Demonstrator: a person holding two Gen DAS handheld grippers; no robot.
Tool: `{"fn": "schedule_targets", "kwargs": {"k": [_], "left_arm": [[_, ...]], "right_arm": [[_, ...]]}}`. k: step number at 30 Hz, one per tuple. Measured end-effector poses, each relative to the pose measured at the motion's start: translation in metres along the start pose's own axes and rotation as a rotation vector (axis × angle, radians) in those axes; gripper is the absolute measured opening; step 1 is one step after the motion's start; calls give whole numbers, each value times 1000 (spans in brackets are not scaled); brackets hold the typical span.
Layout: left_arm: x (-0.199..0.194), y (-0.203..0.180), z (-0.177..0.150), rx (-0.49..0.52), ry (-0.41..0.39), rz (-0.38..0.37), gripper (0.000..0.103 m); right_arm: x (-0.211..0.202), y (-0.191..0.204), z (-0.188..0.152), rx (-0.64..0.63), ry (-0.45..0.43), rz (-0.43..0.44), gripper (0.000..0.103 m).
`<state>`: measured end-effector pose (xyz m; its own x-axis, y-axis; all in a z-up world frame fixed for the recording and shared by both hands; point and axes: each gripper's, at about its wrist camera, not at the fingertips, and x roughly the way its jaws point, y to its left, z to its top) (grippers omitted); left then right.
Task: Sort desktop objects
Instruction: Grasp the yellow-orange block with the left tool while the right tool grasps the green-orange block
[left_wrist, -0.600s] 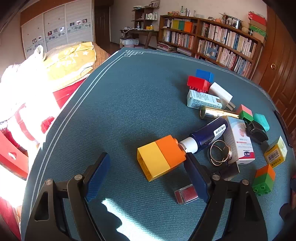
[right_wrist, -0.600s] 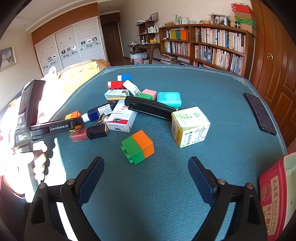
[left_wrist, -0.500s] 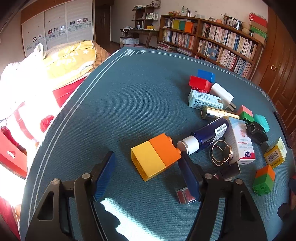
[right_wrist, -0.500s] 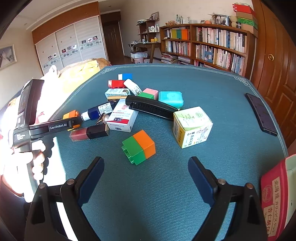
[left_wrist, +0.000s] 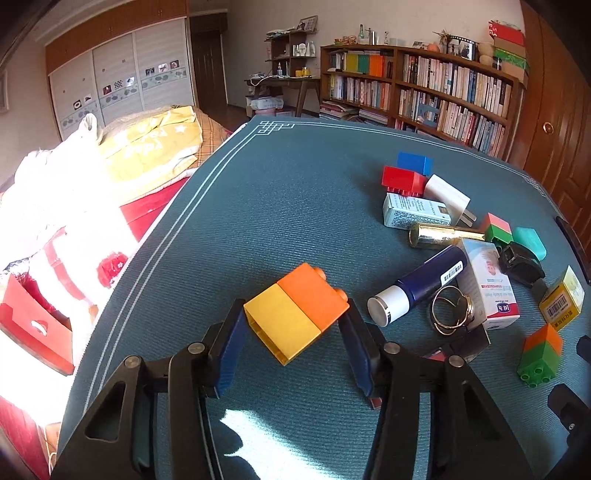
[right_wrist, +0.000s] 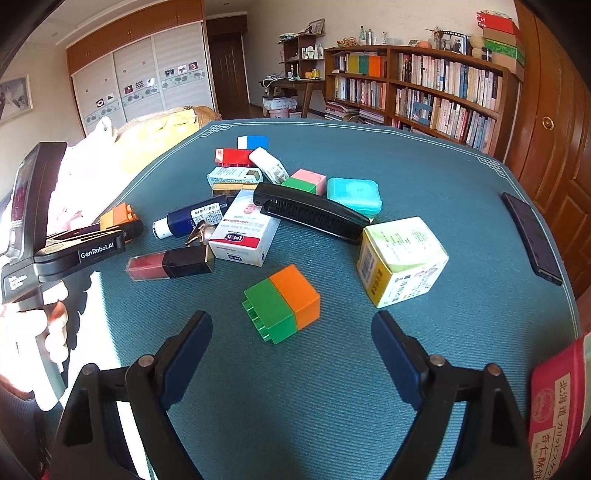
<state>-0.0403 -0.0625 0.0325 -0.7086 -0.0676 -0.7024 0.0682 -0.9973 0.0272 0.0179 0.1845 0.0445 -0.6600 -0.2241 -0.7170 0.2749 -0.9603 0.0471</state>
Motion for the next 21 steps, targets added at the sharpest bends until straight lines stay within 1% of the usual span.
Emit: {"fn": "schedule_targets", "kwargs": {"k": [3, 9, 11, 13, 16, 18, 21], "left_arm": [[-5, 0, 3, 3, -15, -5, 53], [-8, -2, 2, 5, -15, -26, 53], [-9, -2, 1, 4, -16, -32, 54], [-10, -5, 1, 4, -18, -35, 54], [-12, -9, 1, 5, -21, -38, 54], [-13, -11, 1, 7, -22, -42, 54], [-15, -12, 0, 8, -20, -51, 53]], "right_arm": [[9, 3, 2, -12, 10, -11, 87], [26, 6, 4, -26, 34, -34, 81], [30, 6, 5, -32, 37, -44, 78], [34, 7, 4, -37, 46, -49, 67], [38, 7, 2, -33, 59, -42, 58], [36, 6, 1, -31, 52, -46, 55], [32, 4, 1, -19, 45, -35, 55]]}}
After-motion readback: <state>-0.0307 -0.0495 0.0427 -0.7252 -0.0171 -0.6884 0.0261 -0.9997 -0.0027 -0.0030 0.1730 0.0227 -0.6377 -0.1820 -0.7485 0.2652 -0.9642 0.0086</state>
